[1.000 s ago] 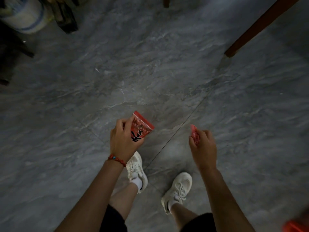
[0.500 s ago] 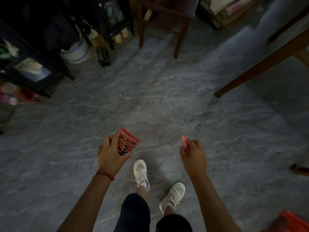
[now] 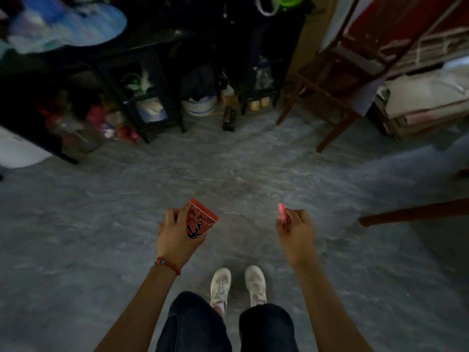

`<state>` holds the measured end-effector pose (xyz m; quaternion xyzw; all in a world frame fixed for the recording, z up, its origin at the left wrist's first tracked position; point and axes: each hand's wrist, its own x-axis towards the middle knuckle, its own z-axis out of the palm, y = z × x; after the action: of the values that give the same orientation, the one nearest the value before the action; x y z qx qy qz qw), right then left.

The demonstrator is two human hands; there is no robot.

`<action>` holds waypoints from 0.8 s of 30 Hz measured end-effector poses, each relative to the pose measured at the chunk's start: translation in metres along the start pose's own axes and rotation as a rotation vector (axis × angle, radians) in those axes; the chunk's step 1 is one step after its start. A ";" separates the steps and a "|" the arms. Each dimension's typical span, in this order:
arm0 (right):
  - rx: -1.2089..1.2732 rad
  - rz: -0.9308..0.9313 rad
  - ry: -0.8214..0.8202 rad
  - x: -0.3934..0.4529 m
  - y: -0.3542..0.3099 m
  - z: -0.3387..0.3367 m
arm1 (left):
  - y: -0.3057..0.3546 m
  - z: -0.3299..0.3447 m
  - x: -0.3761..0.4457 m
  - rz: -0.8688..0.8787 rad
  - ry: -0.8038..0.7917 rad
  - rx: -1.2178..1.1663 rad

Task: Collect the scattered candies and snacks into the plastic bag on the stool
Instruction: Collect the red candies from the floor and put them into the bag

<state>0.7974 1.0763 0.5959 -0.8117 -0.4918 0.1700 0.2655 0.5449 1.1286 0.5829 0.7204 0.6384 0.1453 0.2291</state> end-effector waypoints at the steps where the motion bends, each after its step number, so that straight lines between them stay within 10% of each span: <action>1: -0.012 -0.038 -0.021 0.004 -0.007 0.002 | -0.005 -0.005 -0.005 -0.041 0.027 -0.012; 24: 0.024 -0.996 -0.661 -0.095 -0.169 0.115 | -0.067 -0.044 -0.287 -1.061 0.654 -0.065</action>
<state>0.5727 1.0860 0.6057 -0.3845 -0.8676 0.2742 0.1555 0.4247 0.8576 0.6095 0.2160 0.9416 0.2441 0.0845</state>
